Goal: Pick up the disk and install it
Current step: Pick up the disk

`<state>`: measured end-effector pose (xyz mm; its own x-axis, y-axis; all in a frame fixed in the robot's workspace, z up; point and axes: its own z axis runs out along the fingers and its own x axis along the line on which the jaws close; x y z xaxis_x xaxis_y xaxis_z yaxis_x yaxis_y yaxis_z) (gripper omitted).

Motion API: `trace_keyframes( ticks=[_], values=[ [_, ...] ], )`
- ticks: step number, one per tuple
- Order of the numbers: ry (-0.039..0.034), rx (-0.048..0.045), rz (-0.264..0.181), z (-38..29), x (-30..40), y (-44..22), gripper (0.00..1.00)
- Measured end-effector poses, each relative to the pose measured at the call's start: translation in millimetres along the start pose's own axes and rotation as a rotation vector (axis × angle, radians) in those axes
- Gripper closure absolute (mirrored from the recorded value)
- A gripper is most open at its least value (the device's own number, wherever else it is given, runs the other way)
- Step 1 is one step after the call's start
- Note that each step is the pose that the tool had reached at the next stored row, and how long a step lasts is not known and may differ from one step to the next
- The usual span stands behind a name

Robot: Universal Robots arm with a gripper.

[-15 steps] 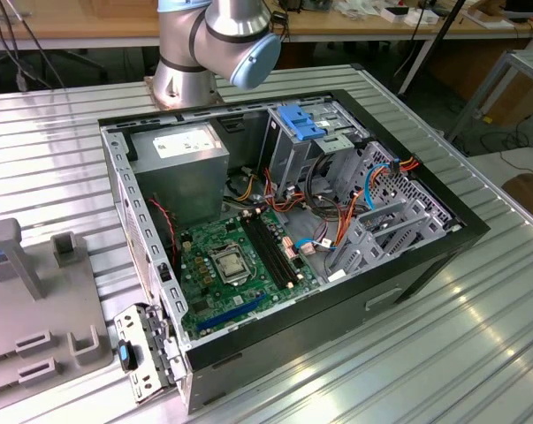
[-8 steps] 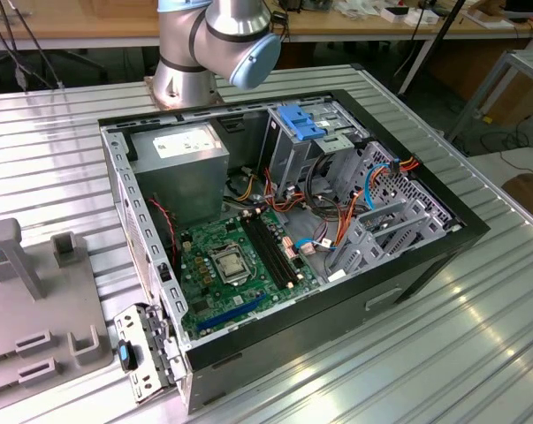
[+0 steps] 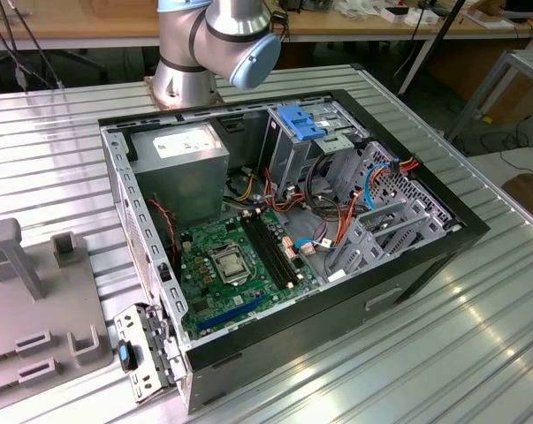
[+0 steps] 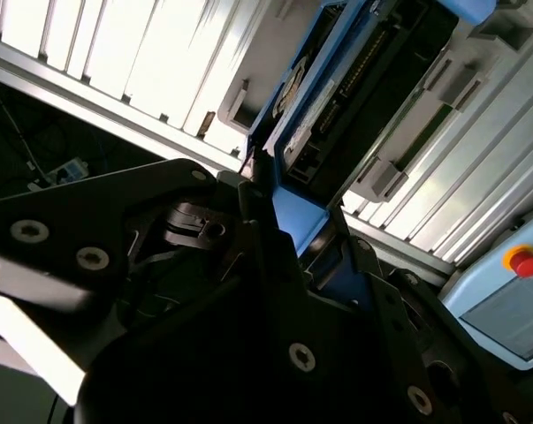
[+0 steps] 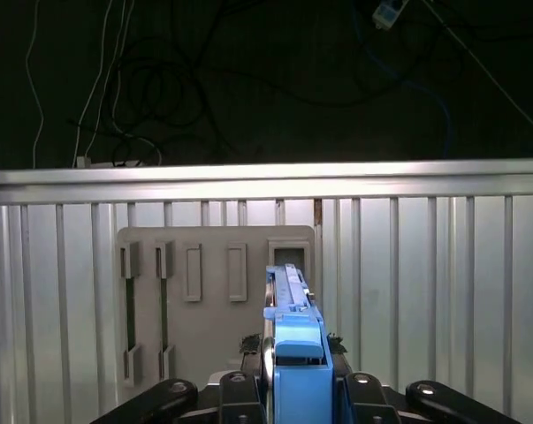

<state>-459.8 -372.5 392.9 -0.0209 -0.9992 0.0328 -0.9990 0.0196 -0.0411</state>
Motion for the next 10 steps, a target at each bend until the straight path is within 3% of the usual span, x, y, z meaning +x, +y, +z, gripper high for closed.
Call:
trace_keyframes(
  ticks=[1,4,9,10],
  values=[
    [-0.0002,0.0002,0.000,-2.4,0.1,-0.1,0.63],
    [-0.0003,0.0007,0.000,-22.5,0.7,-1.2,0.63],
    [-0.0009,0.0009,0.000,-45.2,1.5,-2.2,0.63],
    [-0.0010,0.0010,0.000,-52.3,1.7,-2.5,0.63]
  ],
)
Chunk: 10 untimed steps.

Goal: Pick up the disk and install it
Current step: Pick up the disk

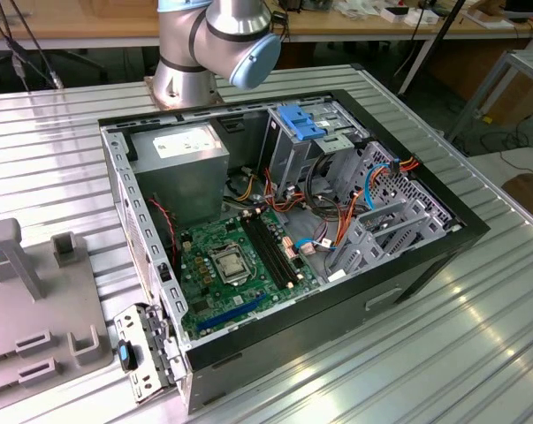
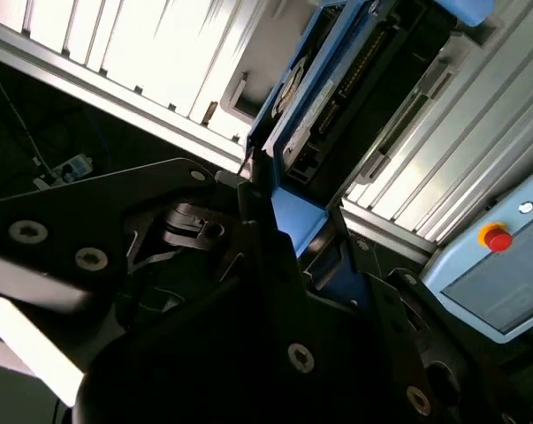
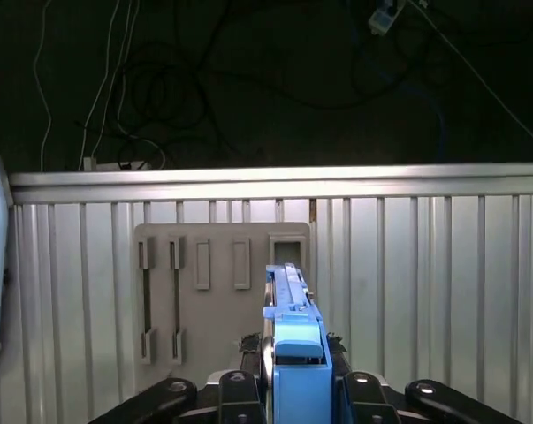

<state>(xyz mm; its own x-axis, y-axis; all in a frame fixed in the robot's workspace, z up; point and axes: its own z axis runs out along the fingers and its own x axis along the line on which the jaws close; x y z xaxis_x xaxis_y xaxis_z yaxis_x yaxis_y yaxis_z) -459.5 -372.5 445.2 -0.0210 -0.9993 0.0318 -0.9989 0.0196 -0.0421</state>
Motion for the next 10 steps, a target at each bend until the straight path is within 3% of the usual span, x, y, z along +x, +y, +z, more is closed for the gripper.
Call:
trace_keyframes(
  ticks=[7,10],
  values=[
    [0.0001,0.0001,0.000,-32.0,1.0,-1.6,0.63],
    [0.0000,0.0001,0.000,-41.3,1.3,-2.6,0.63]
  ],
)
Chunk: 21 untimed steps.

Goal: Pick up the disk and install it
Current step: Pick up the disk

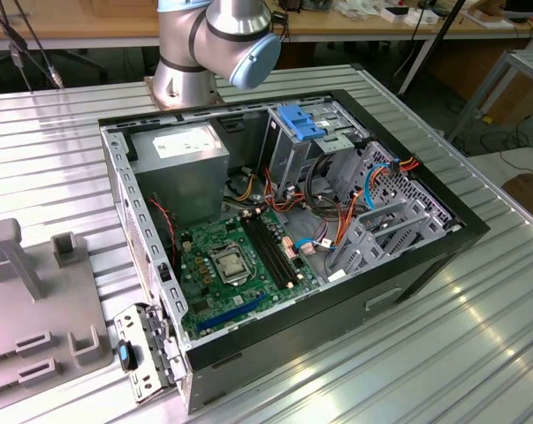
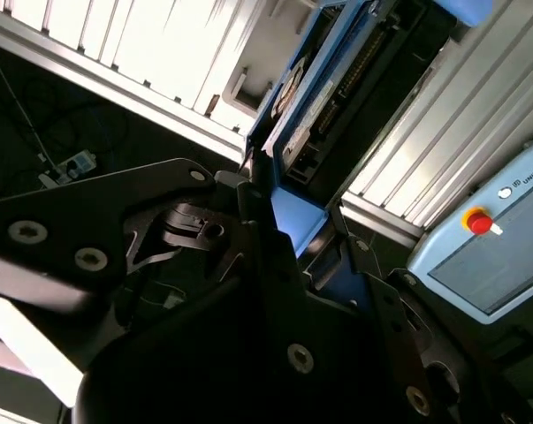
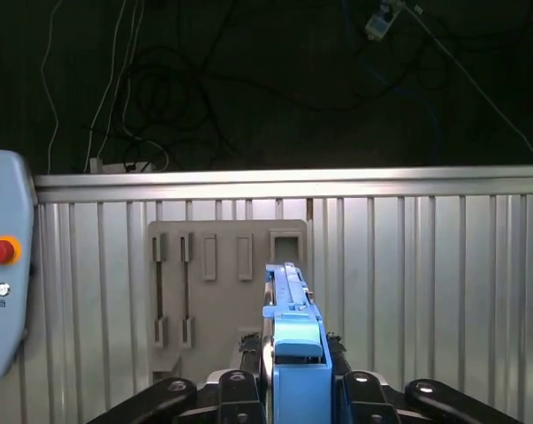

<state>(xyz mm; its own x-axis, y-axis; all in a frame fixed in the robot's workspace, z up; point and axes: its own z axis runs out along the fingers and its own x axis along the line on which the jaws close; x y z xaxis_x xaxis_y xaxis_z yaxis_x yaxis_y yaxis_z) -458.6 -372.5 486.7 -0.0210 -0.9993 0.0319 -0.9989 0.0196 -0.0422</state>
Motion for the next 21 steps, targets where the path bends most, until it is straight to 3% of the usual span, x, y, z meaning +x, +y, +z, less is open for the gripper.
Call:
trace_keyframes(
  ticks=[3,8,12,16,17,19,21],
  values=[
    [0.0000,0.0001,0.000,-12.2,0.4,-1.4,0.63],
    [0.0000,0.0000,0.000,-25.7,0.7,-3.5,0.63],
    [0.0001,0.0005,0.000,-40.9,1.3,-4.6,0.63],
    [0.0003,0.0015,0.000,-42.8,1.3,-4.8,0.63],
    [0.0002,0.0016,0.000,-42.6,1.2,-9.3,0.63],
    [0.0001,0.0014,0.000,-42.0,0.9,-25.5,0.63],
    [0.0002,0.0014,0.000,-41.6,0.7,-35.5,0.63]
  ],
)
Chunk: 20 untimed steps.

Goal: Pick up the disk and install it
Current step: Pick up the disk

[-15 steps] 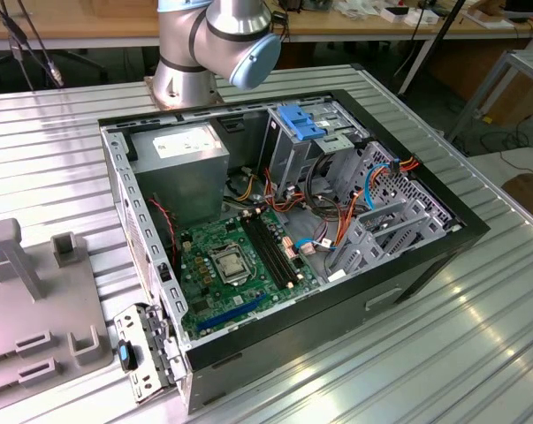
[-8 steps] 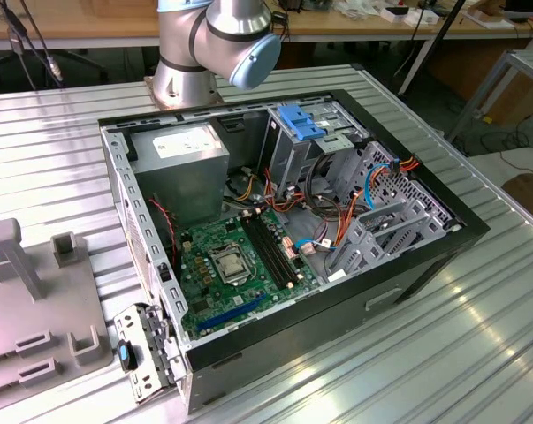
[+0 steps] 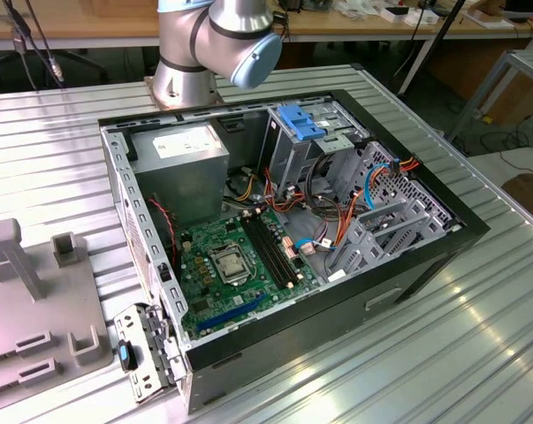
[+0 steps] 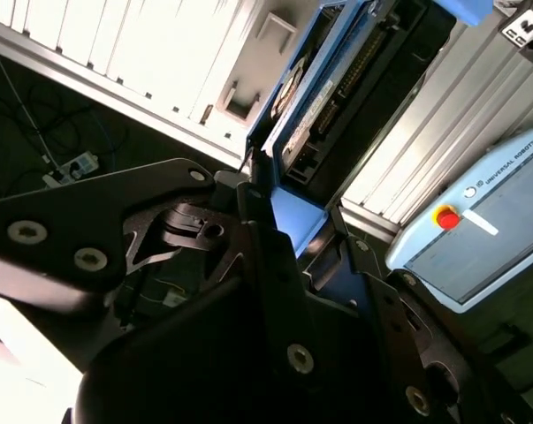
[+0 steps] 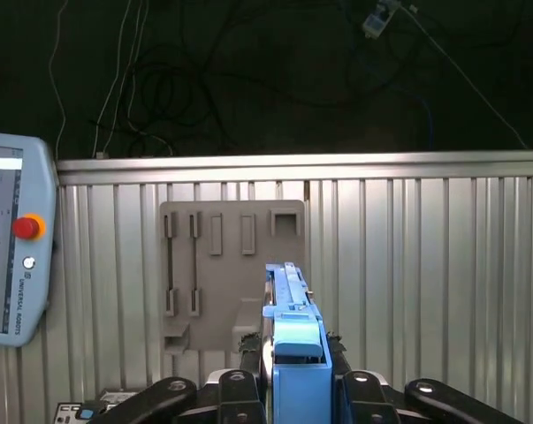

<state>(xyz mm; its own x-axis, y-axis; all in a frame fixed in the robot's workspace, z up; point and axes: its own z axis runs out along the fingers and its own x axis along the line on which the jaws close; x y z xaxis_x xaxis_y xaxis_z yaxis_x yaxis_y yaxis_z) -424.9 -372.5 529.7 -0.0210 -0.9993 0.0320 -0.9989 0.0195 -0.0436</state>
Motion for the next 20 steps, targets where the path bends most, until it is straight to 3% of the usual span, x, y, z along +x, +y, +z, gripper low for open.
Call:
trace_keyframes(
  ticks=[13,14,15,16,20],
  values=[
    [-0.0011,0.0000,0.000,2.6,-1.3,-61.4,0.63],
    [-0.0064,0.0000,0.000,2.8,-1.2,-64.8,0.63],
    [-0.0222,-0.0005,0.001,3.1,-1.1,-69.7,0.63],
    [-0.0308,-0.0006,0.001,3.2,-0.9,-73.0,0.63],
    [-0.0348,-0.0007,0.002,3.9,0.8,-82.3,0.63]
  ],
)
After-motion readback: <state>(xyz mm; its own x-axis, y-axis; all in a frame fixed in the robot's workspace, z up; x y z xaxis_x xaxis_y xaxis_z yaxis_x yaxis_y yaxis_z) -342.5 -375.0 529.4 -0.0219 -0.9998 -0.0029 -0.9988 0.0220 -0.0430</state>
